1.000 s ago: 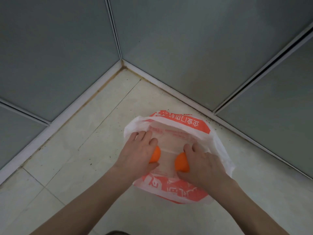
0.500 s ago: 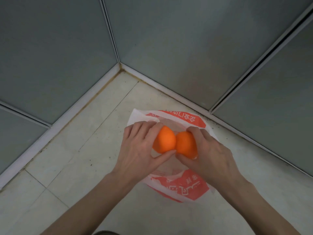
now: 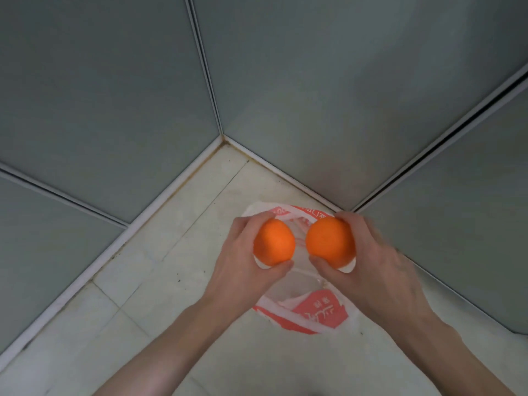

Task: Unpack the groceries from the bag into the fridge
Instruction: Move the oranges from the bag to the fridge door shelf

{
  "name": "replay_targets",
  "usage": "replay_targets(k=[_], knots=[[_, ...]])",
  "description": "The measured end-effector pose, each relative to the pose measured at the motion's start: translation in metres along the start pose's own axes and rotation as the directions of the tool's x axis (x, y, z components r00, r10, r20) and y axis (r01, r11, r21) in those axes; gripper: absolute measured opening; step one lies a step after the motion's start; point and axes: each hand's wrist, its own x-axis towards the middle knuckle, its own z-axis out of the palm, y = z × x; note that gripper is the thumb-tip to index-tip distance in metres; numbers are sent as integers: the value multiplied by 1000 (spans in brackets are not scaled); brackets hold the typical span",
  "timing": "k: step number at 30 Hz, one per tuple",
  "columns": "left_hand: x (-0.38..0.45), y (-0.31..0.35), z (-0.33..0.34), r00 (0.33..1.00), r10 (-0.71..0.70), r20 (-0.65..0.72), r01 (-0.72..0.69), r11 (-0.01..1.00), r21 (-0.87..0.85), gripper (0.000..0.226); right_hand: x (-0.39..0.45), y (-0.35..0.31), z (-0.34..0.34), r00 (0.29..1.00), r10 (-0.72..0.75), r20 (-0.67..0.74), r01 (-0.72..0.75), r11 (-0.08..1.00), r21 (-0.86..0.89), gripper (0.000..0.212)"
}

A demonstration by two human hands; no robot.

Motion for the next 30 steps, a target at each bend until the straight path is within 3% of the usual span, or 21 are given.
replay_targets(k=[3, 9, 12, 16, 22, 26, 30], knots=[[-10, 14, 1, 998, -61, 16, 60, 998, 28, 83, -7, -4, -23, 1000, -7, 31, 7, 1000, 12, 77], [-34, 62, -9, 981, -1, -194, 48, 970, 239, 79, -23, -17, -68, 999, -21, 48, 19, 999, 40, 77], [-43, 93, -27, 985, -46, -166, 79, 978, 196, 77, -33, -30, -96, 999, -23, 38, 21, 999, 42, 77], [-62, 148, -63, 973, -147, -175, 152, 988, 13, 75, -48, -57, -149, 999, -10, 45, 9, 999, 32, 78], [-97, 264, -164, 967, -121, -223, 125, 992, 5, 69, -91, -122, -281, 997, -68, 45, 66, 997, 46, 77], [-125, 363, -254, 951, -161, -265, 136, 985, -109, 65, -130, -178, -386, 994, -104, 15, 102, 990, 100, 79], [-159, 443, -338, 933, -114, -343, 60, 985, -163, 78, -166, -238, -474, 986, -164, -33, 168, 970, 178, 80]])
